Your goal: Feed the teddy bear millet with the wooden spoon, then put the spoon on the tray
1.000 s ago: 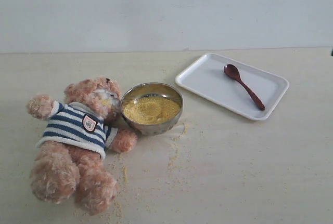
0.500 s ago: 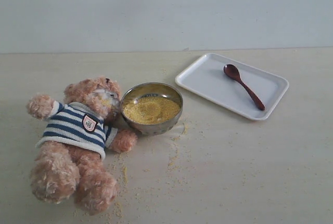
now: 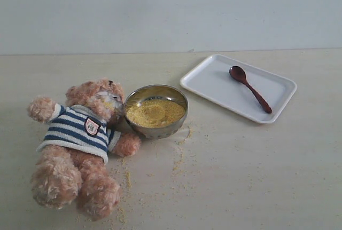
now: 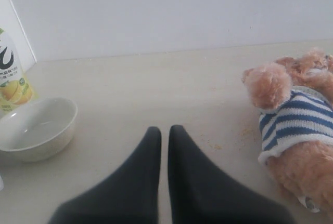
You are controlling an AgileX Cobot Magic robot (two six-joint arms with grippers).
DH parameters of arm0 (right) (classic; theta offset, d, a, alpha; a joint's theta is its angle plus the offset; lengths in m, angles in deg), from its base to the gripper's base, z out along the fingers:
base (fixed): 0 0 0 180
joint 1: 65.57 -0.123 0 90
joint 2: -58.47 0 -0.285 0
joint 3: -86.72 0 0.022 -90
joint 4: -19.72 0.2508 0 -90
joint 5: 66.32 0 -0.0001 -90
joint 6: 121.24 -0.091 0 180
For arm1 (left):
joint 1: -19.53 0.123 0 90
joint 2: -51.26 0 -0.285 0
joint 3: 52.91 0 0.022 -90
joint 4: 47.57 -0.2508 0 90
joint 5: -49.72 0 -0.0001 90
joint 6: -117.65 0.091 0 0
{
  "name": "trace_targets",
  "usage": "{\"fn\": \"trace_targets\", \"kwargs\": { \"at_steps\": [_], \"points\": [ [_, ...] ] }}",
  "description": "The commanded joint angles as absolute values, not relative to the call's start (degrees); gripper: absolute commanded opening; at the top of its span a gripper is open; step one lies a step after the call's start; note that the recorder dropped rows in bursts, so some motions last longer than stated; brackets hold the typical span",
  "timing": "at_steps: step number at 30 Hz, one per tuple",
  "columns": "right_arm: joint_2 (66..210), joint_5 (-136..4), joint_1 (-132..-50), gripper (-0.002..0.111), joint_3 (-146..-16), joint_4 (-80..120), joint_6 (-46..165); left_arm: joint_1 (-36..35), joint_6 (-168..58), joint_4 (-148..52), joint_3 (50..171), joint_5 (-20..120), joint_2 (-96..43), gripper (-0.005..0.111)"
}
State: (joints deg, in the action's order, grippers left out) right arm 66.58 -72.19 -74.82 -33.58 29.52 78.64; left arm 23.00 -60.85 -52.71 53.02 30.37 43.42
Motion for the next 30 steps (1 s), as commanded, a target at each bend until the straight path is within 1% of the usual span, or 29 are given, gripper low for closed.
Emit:
{"fn": "trace_targets", "kwargs": {
  "at_steps": [1,4,5,6,9,12,13,30],
  "points": [
    [66.3,-67.9,-73.7,0.0,-28.1,29.6,78.1,23.2,-61.5,-52.7,52.8,30.8,43.5,0.005],
    [66.3,-58.2,-68.5,0.0,-16.1,29.6,72.3,23.2,-61.5,-52.7,52.8,30.8,43.5,0.005],
    [66.3,-64.6,-66.5,0.0,-16.1,29.5,72.1,23.2,-61.5,-52.7,52.8,30.8,43.5,0.005],
    [66.3,-67.7,-66.0,0.0,-16.1,29.0,72.1,23.2,-61.5,-52.7,52.8,30.8,43.5,0.005],
    [66.3,-73.4,-64.0,0.0,-16.1,25.7,69.4,23.2,-61.5,-52.7,52.8,30.8,43.5,0.005],
    [66.3,-83.6,-63.8,0.0,-16.1,11.4,54.4,23.2,-61.5,-52.7,52.8,30.8,43.5,0.005],
    [66.3,-84.6,-63.8,0.0,-16.1,10.0,54.3,23.2,-61.5,-52.7,52.8,30.8,43.5,0.005],
    [66.3,-84.8,-63.9,0.0,-16.1,10.3,54.1,23.2,-61.5,-52.7,52.8,30.8,43.5,0.005]
  ]
}}
